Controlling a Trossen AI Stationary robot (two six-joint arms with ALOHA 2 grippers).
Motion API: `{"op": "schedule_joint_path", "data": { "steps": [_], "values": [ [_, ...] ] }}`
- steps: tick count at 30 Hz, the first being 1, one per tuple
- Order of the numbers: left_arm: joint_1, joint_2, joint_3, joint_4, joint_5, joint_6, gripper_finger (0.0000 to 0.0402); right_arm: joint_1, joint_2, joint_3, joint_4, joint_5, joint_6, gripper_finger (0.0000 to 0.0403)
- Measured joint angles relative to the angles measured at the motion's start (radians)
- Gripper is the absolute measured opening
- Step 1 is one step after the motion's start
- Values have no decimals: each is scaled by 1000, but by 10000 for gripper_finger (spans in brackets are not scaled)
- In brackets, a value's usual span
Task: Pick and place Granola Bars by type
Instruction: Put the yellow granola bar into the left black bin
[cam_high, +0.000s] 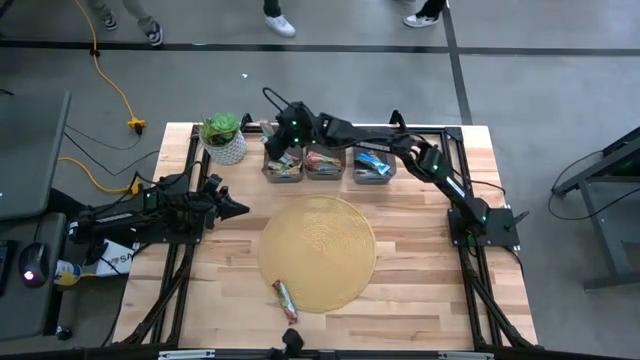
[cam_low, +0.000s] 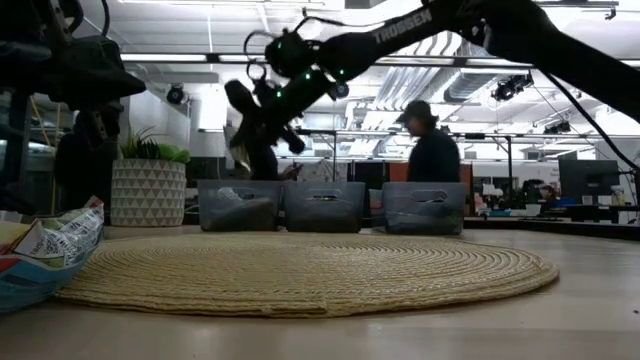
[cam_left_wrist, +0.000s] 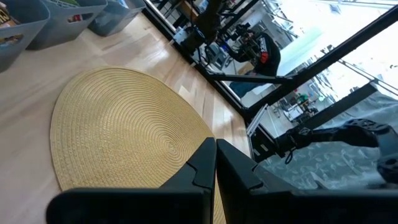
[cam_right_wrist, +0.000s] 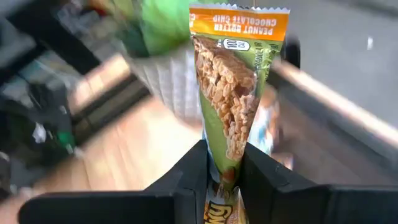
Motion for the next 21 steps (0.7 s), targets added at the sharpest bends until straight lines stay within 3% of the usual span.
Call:
{"op": "schedule_joint_path", "data": {
  "steps": [11, 21],
  "values": [
    [0, 0, 0, 0, 2, -2, 10, -27, 18, -1, -203, -49, 60, 67],
    [0, 0, 0, 0, 2, 0, 10, -31, 18, 0, -248, -63, 74, 67]
  ]
}}
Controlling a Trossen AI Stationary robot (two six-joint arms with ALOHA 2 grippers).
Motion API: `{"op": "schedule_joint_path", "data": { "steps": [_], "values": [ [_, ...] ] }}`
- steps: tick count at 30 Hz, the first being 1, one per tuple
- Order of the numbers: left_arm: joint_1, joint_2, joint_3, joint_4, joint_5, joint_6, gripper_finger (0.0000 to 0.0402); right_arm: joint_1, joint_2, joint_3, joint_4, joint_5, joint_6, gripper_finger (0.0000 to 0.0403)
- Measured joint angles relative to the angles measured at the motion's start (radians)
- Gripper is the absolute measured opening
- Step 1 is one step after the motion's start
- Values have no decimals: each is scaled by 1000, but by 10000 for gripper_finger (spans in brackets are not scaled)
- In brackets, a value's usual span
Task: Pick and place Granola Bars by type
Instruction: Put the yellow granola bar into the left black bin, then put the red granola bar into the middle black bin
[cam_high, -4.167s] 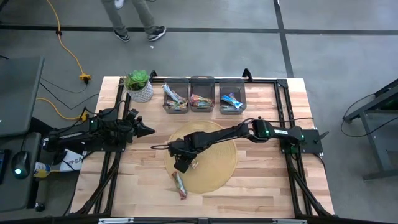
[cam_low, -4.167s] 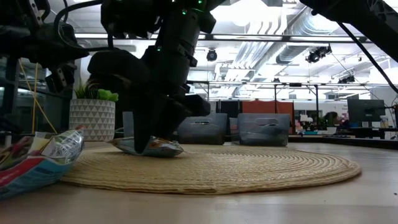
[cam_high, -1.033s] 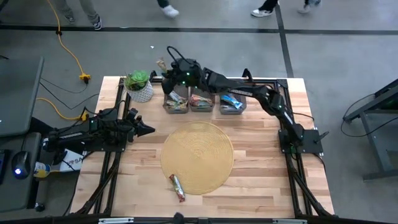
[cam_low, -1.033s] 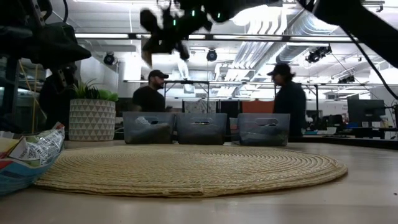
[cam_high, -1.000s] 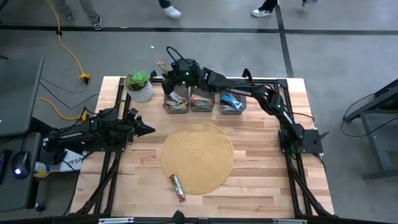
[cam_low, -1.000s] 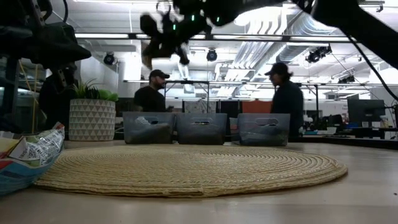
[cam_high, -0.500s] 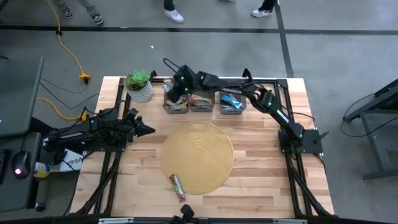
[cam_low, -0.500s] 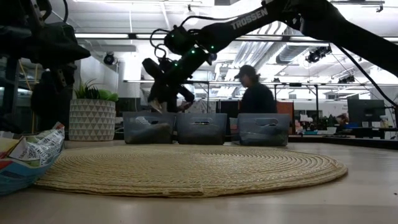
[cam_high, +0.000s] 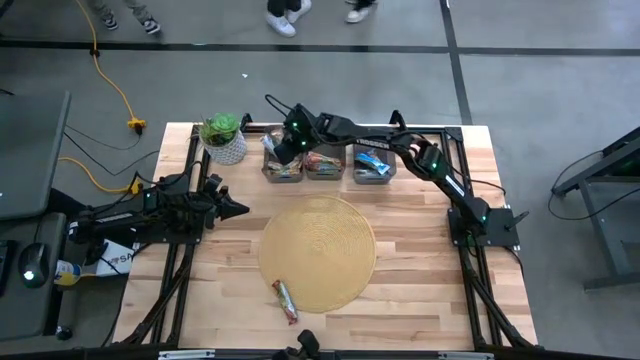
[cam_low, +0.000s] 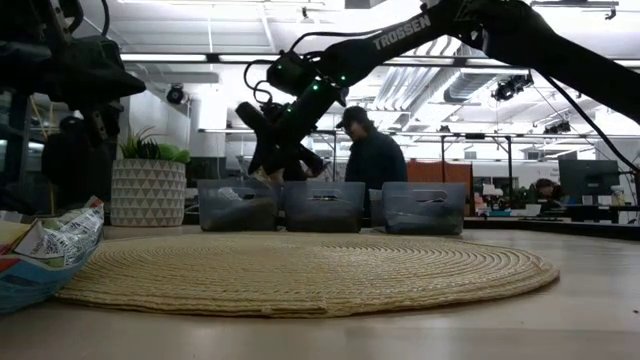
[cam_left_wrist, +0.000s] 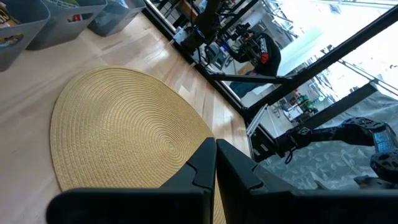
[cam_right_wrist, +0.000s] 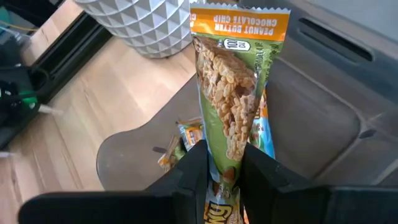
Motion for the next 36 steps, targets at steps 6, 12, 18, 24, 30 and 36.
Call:
{"op": "schedule_joint_path", "data": {
  "steps": [6, 12, 18, 24, 30, 36],
  "values": [
    [0, 0, 0, 0, 0, 0, 10, 0, 0, 0, -1, -13, -1, 67],
    [0, 0, 0, 0, 0, 0, 10, 0, 0, 0, -1, -51, -1, 67],
    [0, 0, 0, 0, -1, 0, 10, 0, 0, 0, -1, -79, -4, 72],
    [0, 0, 0, 0, -1, 0, 10, 0, 0, 0, 12, -117, -9, 126],
    [0, 0, 0, 0, -1, -1, 10, 0, -1, 0, 73, -192, -42, 175],
    [0, 0, 0, 0, -2, -1, 10, 17, -68, 0, 98, -250, -139, 175]
  ]
}}
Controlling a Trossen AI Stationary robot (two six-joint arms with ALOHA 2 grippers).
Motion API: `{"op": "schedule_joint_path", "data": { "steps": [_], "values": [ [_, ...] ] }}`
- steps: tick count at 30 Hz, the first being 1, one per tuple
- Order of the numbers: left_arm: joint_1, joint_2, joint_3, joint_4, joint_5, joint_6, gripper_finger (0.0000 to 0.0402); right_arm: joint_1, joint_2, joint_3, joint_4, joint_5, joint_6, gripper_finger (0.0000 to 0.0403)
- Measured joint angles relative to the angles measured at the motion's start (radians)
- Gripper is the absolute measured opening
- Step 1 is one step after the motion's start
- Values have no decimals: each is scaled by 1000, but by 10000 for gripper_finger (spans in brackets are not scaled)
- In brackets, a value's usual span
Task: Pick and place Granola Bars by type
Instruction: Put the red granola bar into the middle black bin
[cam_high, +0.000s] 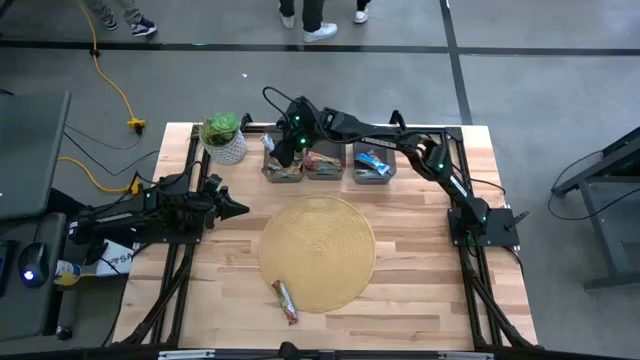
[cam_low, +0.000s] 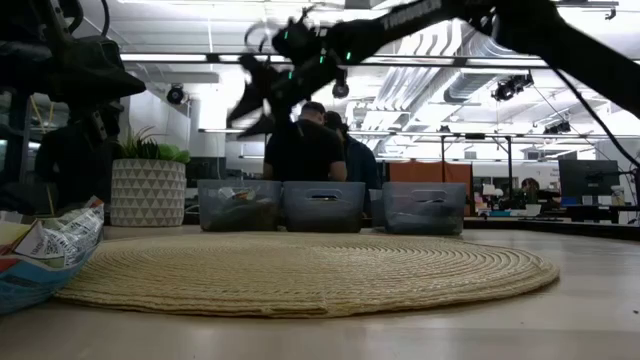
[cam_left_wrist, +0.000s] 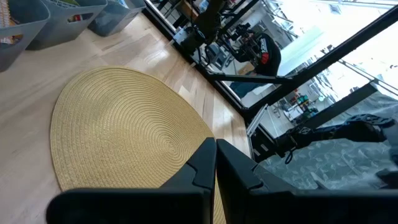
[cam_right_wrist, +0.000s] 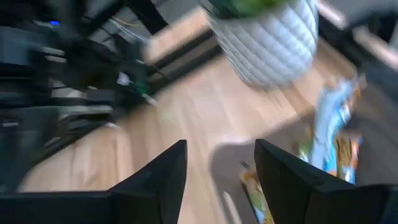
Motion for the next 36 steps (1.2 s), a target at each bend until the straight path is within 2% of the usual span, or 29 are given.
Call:
{"op": "schedule_joint_path", "data": {
  "steps": [10, 20, 23, 27, 32, 36],
  "values": [
    [0, 0, 0, 0, 3, 1, 10, 81, -191, 2, -17, 15, -56, 172],
    [0, 0, 0, 0, 2, 1, 10, 304, -316, 2, -62, 30, -66, 172],
    [0, 0, 0, 0, 2, 1, 10, 382, -321, 2, -67, 106, -67, 171],
    [0, 0, 0, 0, 2, 2, 10, 473, -321, 2, -75, 270, -61, 171],
    [0, 0, 0, 0, 2, 2, 10, 576, -321, 2, -116, 447, 83, 171],
    [0, 0, 0, 0, 2, 2, 10, 667, -317, 2, -75, 531, 177, 171]
  ]
}}
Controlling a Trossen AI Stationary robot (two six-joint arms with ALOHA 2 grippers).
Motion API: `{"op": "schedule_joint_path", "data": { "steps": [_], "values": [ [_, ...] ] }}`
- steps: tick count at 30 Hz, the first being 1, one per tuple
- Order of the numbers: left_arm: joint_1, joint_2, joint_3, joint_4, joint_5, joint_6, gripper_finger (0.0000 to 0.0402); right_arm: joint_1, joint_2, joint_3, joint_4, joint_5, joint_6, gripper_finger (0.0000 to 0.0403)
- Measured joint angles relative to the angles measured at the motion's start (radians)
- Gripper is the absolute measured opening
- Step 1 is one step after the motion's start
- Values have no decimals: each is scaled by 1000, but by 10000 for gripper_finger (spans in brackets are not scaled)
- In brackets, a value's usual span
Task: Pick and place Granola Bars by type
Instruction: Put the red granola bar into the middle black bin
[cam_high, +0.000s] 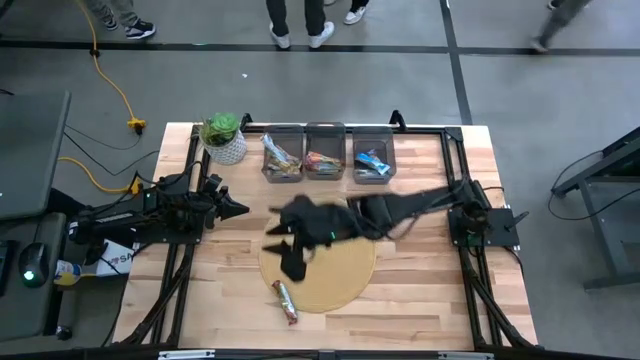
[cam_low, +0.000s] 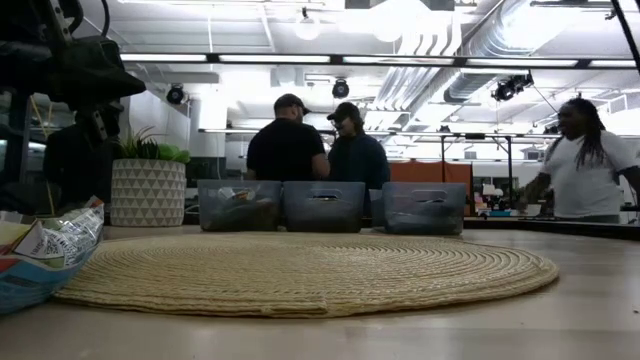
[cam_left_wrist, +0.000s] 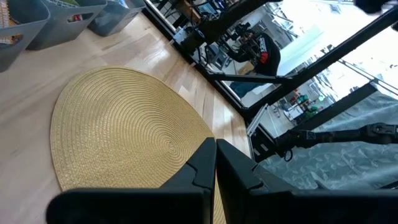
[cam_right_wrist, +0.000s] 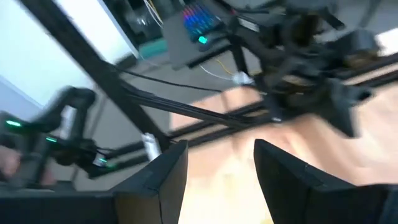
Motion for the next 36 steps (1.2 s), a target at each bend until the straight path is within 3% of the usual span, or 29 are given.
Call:
{"op": "schedule_joint_path", "data": {
  "steps": [9, 15, 18, 26, 33, 36],
  "values": [
    [0, 0, 0, -14, 8, 0, 10, 169, 63, -1, 107, 223, 233, 171],
    [0, 0, 0, -39, 18, 5, 10, 213, 172, -1, 322, 167, 223, 154],
    [0, 0, 0, -47, 20, 7, 10, 215, 198, -2, 343, 116, 235, 142],
    [0, 0, 0, -45, 70, 0, 10, 207, 213, -2, 89, 56, 277, 138],
    [0, 0, 0, 59, 263, 0, 10, 204, 214, -2, 118, 82, 237, 133],
    [0, 0, 0, 119, 291, 18, 10, 204, 214, -2, 111, 83, 235, 107]
  ]
}}
